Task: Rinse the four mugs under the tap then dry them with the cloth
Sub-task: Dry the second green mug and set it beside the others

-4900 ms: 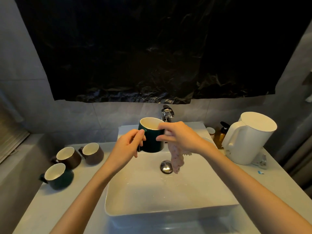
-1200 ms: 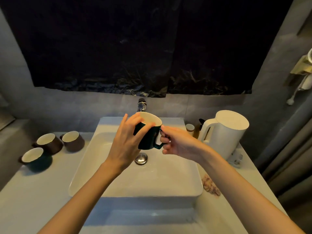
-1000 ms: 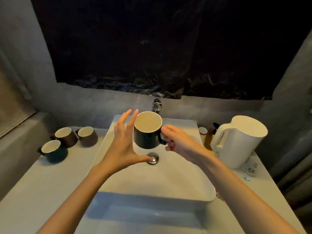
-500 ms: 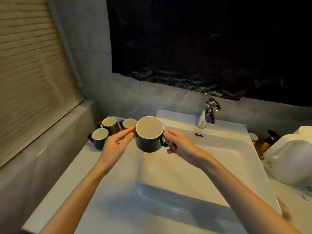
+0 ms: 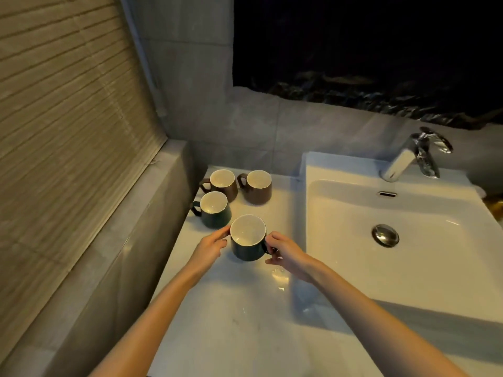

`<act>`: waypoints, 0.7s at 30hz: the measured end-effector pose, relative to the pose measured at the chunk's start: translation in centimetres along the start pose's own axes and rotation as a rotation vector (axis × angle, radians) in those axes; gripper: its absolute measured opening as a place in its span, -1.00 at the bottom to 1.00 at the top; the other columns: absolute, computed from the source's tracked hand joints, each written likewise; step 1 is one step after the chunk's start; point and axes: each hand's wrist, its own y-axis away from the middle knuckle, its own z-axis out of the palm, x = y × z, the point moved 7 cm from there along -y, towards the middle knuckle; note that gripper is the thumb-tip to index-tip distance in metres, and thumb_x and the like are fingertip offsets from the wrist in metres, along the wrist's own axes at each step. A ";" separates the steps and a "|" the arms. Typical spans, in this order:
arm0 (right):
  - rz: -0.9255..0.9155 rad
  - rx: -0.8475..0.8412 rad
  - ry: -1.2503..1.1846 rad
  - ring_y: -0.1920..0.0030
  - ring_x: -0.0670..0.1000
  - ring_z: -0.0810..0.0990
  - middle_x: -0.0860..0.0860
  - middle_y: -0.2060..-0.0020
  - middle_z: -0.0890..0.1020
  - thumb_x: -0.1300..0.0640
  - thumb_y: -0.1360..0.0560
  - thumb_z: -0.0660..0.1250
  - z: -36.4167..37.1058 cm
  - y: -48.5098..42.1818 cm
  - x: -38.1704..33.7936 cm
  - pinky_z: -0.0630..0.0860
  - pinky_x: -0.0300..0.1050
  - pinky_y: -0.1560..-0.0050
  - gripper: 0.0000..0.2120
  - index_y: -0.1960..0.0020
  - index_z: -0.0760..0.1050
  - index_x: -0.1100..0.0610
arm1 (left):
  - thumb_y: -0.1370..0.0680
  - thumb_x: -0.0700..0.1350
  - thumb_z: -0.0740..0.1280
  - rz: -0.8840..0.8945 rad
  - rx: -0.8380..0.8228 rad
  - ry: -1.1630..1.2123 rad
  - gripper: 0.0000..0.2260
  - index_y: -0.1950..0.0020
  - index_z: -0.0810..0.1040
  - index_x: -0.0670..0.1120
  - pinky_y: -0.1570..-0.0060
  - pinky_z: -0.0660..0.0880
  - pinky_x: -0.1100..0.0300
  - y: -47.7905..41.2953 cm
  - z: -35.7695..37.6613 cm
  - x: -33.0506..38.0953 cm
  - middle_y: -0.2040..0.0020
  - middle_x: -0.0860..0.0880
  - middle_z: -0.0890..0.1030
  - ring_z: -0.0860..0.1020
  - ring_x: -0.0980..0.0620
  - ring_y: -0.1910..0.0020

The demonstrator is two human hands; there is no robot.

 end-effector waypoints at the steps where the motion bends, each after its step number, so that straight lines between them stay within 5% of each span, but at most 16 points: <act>1: 0.018 0.002 -0.009 0.24 -0.02 0.33 0.06 0.25 0.37 0.14 -0.65 0.12 0.3 -0.4 0.7 0.52 -0.19 0.10 -0.74 0.22 0.31 0.14 | -0.63 -0.26 0.10 -0.009 -0.009 0.011 -0.59 -0.47 0.30 0.00 -0.22 0.33 0.10 -0.2 0.1 -0.6 -0.44 -0.01 0.36 0.32 -0.03 -0.42; 6: 0.113 0.023 -0.014 0.26 0.00 0.37 0.10 0.18 0.43 0.17 -0.64 0.13 1.1 -2.2 3.5 0.53 -0.08 0.01 -0.80 0.16 0.36 0.15 | -0.62 -0.29 0.10 -0.065 -0.039 0.059 -0.60 -0.43 0.33 -0.01 -0.13 0.34 0.15 -1.0 0.4 -3.0 -0.28 0.08 0.41 0.37 0.01 -0.34; 10: 0.155 0.028 0.000 0.27 -0.02 0.37 0.08 0.18 0.43 0.18 -0.65 0.10 1.4 -2.9 4.2 0.53 -0.19 0.11 -0.81 0.13 0.34 0.16 | -0.63 -0.25 0.12 -0.081 -0.049 0.091 -0.66 -0.34 0.36 0.07 -0.12 0.33 0.17 -1.6 0.7 -3.7 -0.22 0.13 0.41 0.38 0.11 -0.22; 14: 0.181 0.016 -0.002 0.28 -0.02 0.38 0.08 0.19 0.42 0.19 -0.65 0.08 1.1 -3.3 4.5 0.54 -0.13 0.04 -0.84 0.09 0.33 0.17 | -0.62 -0.27 0.13 -0.070 -0.040 0.083 -0.67 -0.13 0.38 0.19 -0.12 0.31 0.19 -2.2 1.0 -4.1 -0.08 0.22 0.46 0.39 0.12 -0.18; 21: 0.149 0.137 0.360 0.22 -0.01 0.52 0.10 -0.02 0.49 0.07 -0.64 0.13 0.1 -3.6 3.2 0.59 -0.10 0.12 -0.84 -0.10 0.33 0.16 | -0.62 -0.26 0.15 -0.051 -0.033 -0.002 -0.64 -0.35 0.36 0.06 -0.21 0.33 0.15 -1.9 1.1 -3.9 -0.30 0.09 0.41 0.36 0.05 -0.30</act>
